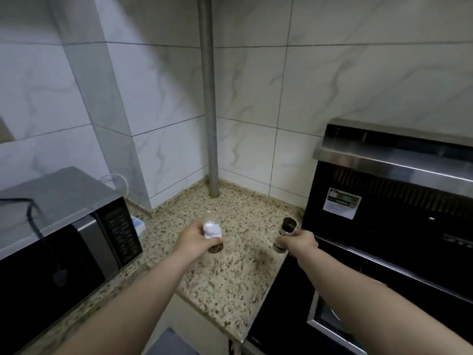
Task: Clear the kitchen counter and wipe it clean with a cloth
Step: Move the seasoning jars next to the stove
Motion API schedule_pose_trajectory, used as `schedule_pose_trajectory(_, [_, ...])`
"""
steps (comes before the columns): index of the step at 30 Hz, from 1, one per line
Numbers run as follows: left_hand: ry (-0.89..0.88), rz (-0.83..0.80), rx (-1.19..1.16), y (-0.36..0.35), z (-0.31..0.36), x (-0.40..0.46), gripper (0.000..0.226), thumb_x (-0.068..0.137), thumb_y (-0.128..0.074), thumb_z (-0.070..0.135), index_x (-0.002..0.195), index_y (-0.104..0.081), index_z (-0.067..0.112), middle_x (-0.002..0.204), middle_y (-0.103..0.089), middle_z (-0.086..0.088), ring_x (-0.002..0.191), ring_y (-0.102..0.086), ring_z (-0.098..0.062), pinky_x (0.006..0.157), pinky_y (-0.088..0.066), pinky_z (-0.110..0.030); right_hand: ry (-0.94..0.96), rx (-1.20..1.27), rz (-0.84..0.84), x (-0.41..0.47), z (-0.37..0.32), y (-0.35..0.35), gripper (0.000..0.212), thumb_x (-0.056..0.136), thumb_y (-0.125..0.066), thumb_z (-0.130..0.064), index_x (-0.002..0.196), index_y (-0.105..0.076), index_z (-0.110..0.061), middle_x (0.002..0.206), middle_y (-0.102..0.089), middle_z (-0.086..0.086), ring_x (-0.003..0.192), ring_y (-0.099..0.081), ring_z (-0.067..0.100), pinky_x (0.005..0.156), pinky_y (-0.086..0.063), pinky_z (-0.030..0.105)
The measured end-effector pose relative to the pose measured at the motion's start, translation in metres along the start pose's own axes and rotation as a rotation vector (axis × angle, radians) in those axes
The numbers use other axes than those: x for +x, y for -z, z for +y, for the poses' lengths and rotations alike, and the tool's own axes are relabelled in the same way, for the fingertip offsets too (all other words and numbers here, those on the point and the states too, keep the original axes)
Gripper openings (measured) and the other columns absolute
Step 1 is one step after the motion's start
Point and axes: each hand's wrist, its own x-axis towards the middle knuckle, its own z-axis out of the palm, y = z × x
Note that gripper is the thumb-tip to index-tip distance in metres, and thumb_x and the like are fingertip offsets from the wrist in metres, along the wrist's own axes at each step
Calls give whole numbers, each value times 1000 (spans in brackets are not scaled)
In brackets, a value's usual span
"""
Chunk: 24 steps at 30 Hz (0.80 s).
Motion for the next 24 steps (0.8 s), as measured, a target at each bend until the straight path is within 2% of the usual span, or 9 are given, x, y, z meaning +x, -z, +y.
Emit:
schedule_pose_trajectory(3, [-53,-10,38,9,4,27,43,66,-87,36,95,-57,25,91,-59,7,84,-56,-13,58,-36,-19,20,21,41,3,-7,-14,24,70,-87,-25,84,-69,-18,89,-67,0,88,-62,17,75,-46,25])
schedule_pose_trajectory(6, [-77,-28,28,7,5,55,45,59,-91,32,91,-59,25,90,-62,6,85,-60,-16,63,-40,-24,1,50,63,3,-7,-26,35,69,-88,-28,100,-75,-18,100,-72,1,98,-66,18,80,-49,26])
schedule_pose_trajectory(11, [-114,-33,-69,-31,15,80,46,56,-92,19,86,-57,22,87,-67,-1,82,-67,-23,69,-51,-31,-40,44,122,15,7,-21,35,69,-88,-31,101,-78,-19,99,-74,-1,97,-66,15,79,-48,24])
schedule_pose_trajectory(14, [-151,-63,-84,-60,23,88,46,56,-91,16,79,-54,27,84,-67,-1,80,-67,-24,62,-46,-26,-68,55,136,30,10,-12,33,69,-89,-28,99,-79,-18,94,-74,-1,91,-66,14,79,-50,25])
schedule_pose_trajectory(20, [-91,-97,-97,-94,43,117,49,57,-93,21,92,-59,17,88,-69,-3,83,-67,-24,69,-50,-30,-74,46,121,79,2,12,25,72,-86,-29,92,-76,-19,97,-73,1,96,-66,18,78,-49,26])
schedule_pose_trajectory(24, [-35,-84,-140,-112,40,137,50,55,-94,15,89,-56,16,84,-70,-5,76,-68,-22,67,-55,-32,-74,36,115,111,6,9,33,73,-86,-25,104,-77,-18,106,-74,1,105,-66,19,90,-53,28])
